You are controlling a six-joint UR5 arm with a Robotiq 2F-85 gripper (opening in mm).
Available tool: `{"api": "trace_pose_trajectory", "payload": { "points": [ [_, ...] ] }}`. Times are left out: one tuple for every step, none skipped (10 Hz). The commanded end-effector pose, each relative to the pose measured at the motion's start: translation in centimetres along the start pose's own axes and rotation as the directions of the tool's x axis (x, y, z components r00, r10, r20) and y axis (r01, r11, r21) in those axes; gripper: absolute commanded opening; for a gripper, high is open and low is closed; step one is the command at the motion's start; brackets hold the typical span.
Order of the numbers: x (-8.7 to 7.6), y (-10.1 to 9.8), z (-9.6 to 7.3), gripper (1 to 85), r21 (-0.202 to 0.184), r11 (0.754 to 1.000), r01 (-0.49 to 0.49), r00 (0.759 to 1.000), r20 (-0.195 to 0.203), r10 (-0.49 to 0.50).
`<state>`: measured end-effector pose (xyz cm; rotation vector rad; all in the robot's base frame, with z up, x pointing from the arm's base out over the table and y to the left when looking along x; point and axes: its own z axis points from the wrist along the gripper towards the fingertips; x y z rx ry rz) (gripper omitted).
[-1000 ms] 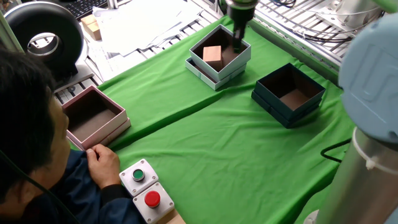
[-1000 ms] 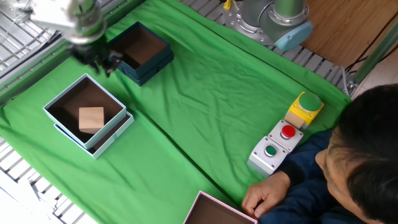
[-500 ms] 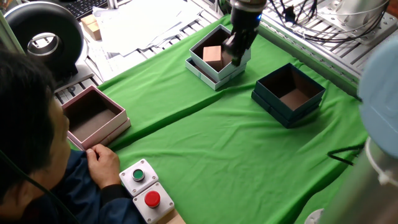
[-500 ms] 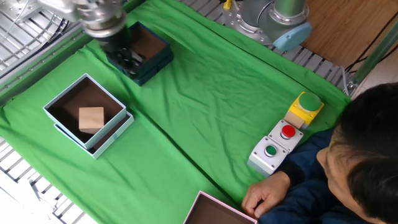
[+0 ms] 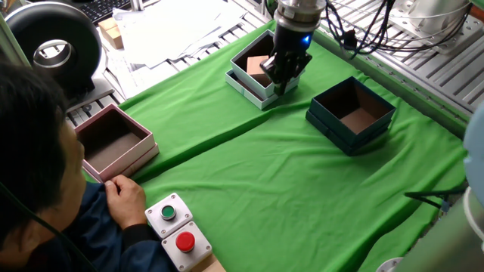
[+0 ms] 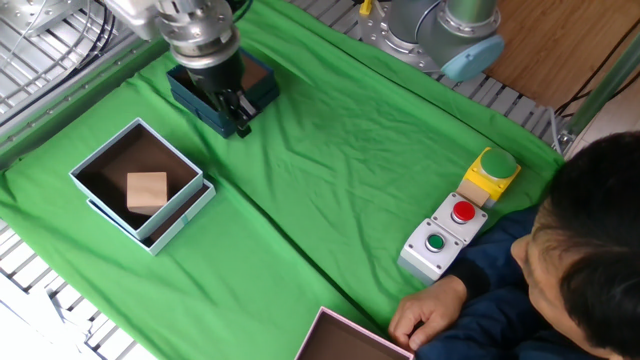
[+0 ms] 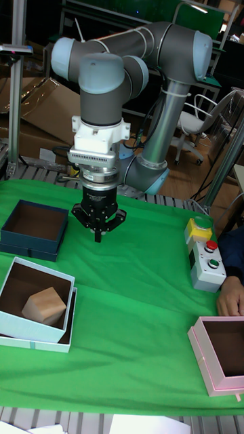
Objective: Move an object from one box to another
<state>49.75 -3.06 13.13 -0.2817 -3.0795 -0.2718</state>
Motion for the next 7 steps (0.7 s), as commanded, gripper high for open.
{"api": "trace_pose_trajectory", "payload": {
  "points": [
    [-0.01,0.37,0.17,1.0,-0.003,1.000,-0.025,1.000,0.016,0.025],
    [-0.32,0.46,0.22,1.0,-0.006,1.000,-0.022,0.999,0.025,0.022],
    [-0.49,0.54,0.28,1.0,-0.008,1.000,-0.022,0.999,0.028,0.022],
    [-0.50,0.42,0.30,1.0,-0.003,1.000,-0.020,0.999,0.027,0.020],
    [-0.62,0.40,0.36,1.0,-0.002,1.000,-0.013,1.000,0.029,0.013],
    [-0.62,0.45,0.37,1.0,-0.003,1.000,-0.007,1.000,0.028,0.007],
    [-0.53,0.39,0.39,1.0,-0.001,1.000,-0.001,1.000,0.024,0.001]
  ]
}}
